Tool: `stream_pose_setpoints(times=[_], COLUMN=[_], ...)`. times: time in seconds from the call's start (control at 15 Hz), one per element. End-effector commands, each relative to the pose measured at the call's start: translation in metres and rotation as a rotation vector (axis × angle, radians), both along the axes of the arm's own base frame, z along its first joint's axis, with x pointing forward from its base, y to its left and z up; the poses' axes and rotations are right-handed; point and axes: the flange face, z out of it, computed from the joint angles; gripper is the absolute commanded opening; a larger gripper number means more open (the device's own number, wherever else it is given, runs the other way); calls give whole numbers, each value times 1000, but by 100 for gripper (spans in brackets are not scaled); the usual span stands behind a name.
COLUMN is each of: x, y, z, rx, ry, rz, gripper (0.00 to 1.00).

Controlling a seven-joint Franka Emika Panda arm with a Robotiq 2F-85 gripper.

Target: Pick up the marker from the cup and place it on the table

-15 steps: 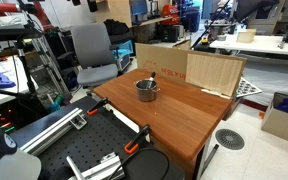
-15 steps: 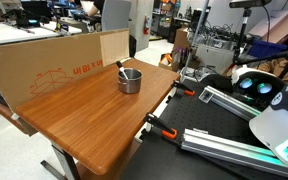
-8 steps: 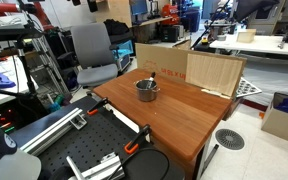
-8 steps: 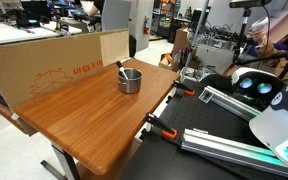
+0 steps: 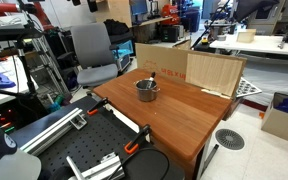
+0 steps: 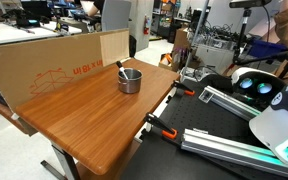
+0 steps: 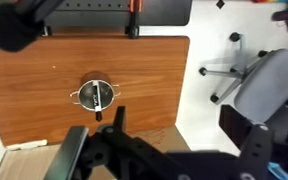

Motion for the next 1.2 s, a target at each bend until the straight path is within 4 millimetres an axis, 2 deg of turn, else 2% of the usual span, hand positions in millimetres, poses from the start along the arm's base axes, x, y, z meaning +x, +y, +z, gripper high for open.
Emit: stream_pose_setpoints(times=[0.0, 0.33, 0.8, 1.13], x=[0, 7, 59, 97], y=[0, -4, -21, -19], z=[0, -7, -70, -107], rx=[0, -18, -84, -108], ry=[1, -4, 100, 74], rz=[0, 22, -33, -60], gripper=[100, 100, 100, 100])
